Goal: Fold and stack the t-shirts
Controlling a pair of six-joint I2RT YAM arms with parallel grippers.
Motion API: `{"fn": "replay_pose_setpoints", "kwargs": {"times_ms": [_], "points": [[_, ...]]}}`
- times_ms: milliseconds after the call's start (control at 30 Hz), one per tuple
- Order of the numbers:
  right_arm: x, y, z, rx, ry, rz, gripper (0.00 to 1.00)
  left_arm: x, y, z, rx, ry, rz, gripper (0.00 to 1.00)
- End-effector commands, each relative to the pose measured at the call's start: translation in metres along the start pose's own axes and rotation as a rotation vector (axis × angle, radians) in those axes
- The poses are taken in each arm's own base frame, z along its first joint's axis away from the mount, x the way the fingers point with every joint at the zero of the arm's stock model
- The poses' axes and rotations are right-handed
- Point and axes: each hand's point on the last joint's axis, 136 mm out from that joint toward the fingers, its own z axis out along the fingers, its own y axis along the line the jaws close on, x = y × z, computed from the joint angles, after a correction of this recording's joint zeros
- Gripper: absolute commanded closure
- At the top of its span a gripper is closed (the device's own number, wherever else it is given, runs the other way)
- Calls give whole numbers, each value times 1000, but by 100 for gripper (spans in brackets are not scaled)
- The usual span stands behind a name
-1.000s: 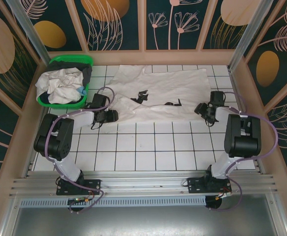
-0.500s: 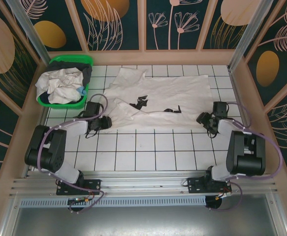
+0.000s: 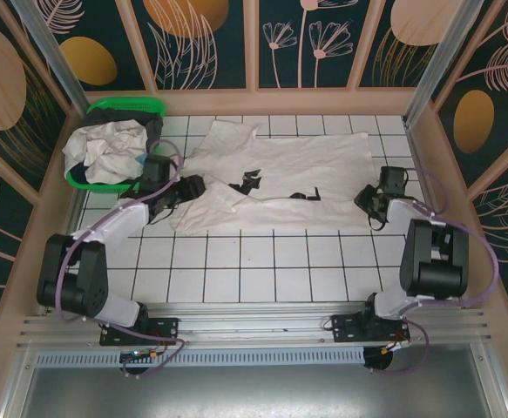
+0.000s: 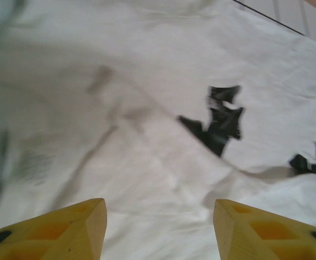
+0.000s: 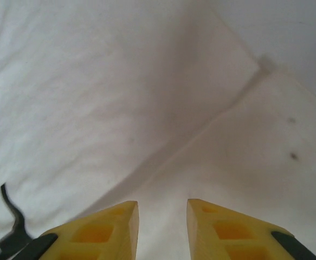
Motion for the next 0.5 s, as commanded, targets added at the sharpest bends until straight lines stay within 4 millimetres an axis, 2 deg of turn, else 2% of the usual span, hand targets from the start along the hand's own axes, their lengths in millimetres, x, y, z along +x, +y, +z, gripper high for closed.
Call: {"fn": "replay_pose_setpoints", "kwargs": {"times_ms": [0, 100, 167, 233, 267, 367, 467], "points": [[-18, 0, 17, 4, -17, 6, 71, 12, -20, 25, 73, 62, -4, 46], [-23, -19, 27, 77, 7, 48, 70, 22, -13, 44, 44, 107, 5, 48], [-27, -23, 23, 78, 1, 55, 64, 26, -7, 49, 24, 117, 16, 48], [-31, -18, 11, 59, -22, 42, 55, 36, 7, 60, -15, 144, 18, 47], [-34, -17, 4, 58, -36, 36, 52, 27, 3, 62, -10, 129, 28, 47], [-37, -16, -18, 67, -75, 13, 42, 30, 8, 67, -27, 139, 37, 47], [-35, -22, -41, 92, -128, -12, 36, 23, 5, 64, -30, 120, 50, 48]]}}
